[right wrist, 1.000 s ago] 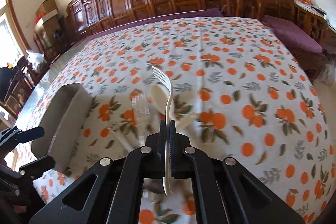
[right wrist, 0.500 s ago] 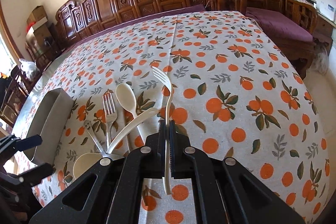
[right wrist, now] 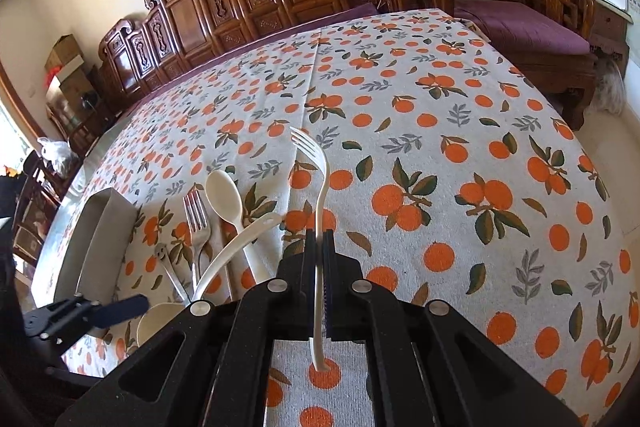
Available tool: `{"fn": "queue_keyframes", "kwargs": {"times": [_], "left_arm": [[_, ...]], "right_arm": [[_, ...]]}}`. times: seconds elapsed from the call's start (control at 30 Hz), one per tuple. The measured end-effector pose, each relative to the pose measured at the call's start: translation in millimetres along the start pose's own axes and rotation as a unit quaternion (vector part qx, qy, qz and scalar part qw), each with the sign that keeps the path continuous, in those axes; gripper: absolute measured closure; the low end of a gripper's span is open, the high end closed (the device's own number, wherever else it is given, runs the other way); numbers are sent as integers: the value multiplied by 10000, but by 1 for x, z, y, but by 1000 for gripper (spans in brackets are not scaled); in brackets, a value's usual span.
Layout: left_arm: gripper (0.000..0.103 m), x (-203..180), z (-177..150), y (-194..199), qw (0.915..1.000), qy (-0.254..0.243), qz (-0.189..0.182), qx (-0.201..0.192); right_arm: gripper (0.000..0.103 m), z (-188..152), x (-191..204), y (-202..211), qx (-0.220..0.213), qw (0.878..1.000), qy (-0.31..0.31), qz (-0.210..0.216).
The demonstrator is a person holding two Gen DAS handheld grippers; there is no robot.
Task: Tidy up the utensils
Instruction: 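Grasp a metal fork from the pile with the left tool while the right tool holds the white fork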
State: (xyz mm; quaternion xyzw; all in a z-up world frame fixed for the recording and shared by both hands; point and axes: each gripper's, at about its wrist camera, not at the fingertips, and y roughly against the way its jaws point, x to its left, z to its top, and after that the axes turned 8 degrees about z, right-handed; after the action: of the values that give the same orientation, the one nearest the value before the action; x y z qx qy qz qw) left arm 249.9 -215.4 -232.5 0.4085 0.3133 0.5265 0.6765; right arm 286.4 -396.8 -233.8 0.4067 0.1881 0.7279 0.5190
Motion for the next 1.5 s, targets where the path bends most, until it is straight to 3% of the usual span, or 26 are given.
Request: {"fn": "queue_keyframes", "kwargs": {"times": [0.2,0.27,0.5,0.9,1.07,1.5], "left_arm": [[54,-3,1,-18,9996,165,-74,226],[54,-6,1,-19,9997,178,-43,178],[72,-15,1,-16,9999,75,-20,83],[94,-14,5,1,9989,266,-362,-114],[97,-23,9,-1,9987,222,-436,-145],[94,-28,15,-11,9984,264,-499,-52]], "right_arm": [[99,2,-6,2,-44,9999,-131,37],[99,2,-6,2,-50,9999,-126,47],[99,2,-5,2,-54,9999,-117,50],[99,3,-4,3,-63,9999,-89,57],[99,4,-5,5,-108,9998,-119,66],[99,4,-8,7,-154,9997,-154,73]]}}
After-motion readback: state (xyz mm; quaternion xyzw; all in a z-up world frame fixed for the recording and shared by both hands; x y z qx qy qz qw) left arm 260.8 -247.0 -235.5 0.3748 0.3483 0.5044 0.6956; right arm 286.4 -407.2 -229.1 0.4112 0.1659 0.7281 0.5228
